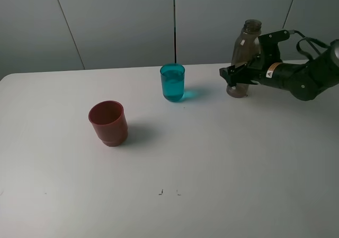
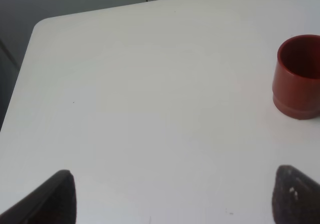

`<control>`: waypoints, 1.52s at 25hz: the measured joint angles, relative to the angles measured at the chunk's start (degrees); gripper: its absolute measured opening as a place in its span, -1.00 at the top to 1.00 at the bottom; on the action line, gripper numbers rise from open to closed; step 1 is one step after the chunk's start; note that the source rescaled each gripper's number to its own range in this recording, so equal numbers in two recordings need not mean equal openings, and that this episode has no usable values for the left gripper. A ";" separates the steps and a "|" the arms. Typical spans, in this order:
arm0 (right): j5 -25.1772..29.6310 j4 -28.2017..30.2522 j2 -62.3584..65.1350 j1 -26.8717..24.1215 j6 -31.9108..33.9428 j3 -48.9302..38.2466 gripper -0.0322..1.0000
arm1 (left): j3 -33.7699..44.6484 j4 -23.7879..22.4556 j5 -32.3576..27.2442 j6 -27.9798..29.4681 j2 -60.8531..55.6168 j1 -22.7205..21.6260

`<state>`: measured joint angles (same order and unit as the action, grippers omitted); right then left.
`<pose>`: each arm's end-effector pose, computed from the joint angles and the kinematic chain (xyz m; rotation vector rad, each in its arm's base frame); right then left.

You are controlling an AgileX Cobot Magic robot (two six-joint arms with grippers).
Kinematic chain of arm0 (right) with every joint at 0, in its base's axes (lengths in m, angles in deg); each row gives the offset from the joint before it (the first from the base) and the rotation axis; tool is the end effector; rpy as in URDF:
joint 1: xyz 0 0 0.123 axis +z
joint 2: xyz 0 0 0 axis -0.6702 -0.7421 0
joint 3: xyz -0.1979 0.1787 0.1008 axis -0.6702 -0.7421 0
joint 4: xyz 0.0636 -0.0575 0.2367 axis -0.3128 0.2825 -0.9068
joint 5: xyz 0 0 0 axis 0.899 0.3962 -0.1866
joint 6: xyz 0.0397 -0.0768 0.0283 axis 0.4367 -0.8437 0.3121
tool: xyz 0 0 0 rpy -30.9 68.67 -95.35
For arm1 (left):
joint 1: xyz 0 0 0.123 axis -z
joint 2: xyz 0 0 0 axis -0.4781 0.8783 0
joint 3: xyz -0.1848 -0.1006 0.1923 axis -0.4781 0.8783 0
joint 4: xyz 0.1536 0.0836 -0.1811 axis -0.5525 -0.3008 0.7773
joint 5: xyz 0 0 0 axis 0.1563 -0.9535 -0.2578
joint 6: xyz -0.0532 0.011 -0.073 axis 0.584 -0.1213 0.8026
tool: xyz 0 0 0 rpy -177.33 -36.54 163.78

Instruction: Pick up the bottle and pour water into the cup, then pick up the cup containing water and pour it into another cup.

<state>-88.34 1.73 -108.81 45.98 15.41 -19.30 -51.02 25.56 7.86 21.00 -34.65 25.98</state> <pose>0.3893 0.0536 0.0898 -0.3791 1.9943 0.2761 -0.0081 -0.0023 0.2799 0.1027 2.0536 0.0884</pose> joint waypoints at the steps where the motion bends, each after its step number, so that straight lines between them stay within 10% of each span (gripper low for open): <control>1: 0.22 0.00 0.70 0.00 0.00 -0.87 -0.96 | 0.00 0.00 0.00 0.00 0.00 0.00; 21: 1.14 -3.47 18.94 1.22 -1.38 -25.37 -0.97 | 0.00 0.00 0.00 0.00 0.00 0.00; 38: -1.70 -9.42 14.25 16.76 -3.65 -18.15 -0.97 | 0.00 0.00 0.00 0.00 0.00 0.00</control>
<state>-90.03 -7.69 -94.56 62.74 11.75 -37.45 -51.02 25.56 7.86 21.00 -34.65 25.98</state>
